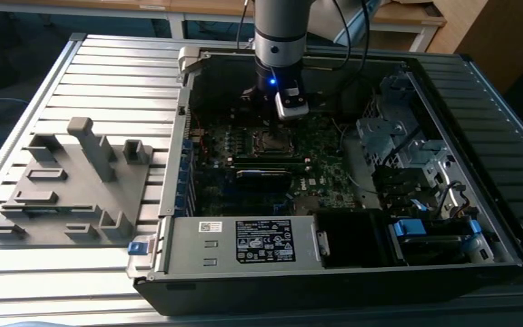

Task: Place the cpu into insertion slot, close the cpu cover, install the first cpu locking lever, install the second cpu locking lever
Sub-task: 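Install the first cpu locking lever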

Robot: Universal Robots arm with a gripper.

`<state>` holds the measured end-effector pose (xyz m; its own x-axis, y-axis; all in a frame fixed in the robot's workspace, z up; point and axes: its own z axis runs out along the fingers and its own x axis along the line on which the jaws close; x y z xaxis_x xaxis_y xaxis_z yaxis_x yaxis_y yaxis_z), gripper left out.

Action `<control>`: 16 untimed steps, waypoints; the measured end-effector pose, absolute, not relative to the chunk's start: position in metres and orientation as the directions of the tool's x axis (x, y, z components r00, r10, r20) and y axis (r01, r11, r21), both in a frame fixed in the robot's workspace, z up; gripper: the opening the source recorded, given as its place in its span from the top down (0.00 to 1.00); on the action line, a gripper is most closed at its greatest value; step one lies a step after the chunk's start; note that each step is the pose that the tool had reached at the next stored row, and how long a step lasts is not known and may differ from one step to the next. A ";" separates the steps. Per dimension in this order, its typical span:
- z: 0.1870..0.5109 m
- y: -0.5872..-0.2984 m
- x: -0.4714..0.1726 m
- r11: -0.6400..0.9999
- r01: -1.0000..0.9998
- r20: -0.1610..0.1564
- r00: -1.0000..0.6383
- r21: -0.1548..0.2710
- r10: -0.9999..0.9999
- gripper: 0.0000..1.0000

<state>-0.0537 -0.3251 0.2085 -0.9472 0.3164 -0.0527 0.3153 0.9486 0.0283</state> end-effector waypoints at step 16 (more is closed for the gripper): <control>0.209 -0.325 -0.053 0.972 0.235 -0.051 -0.970 0.029 0.236 0.90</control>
<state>-0.0535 -0.3252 0.2090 -0.9703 0.2365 -0.0509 0.2353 0.9715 0.0289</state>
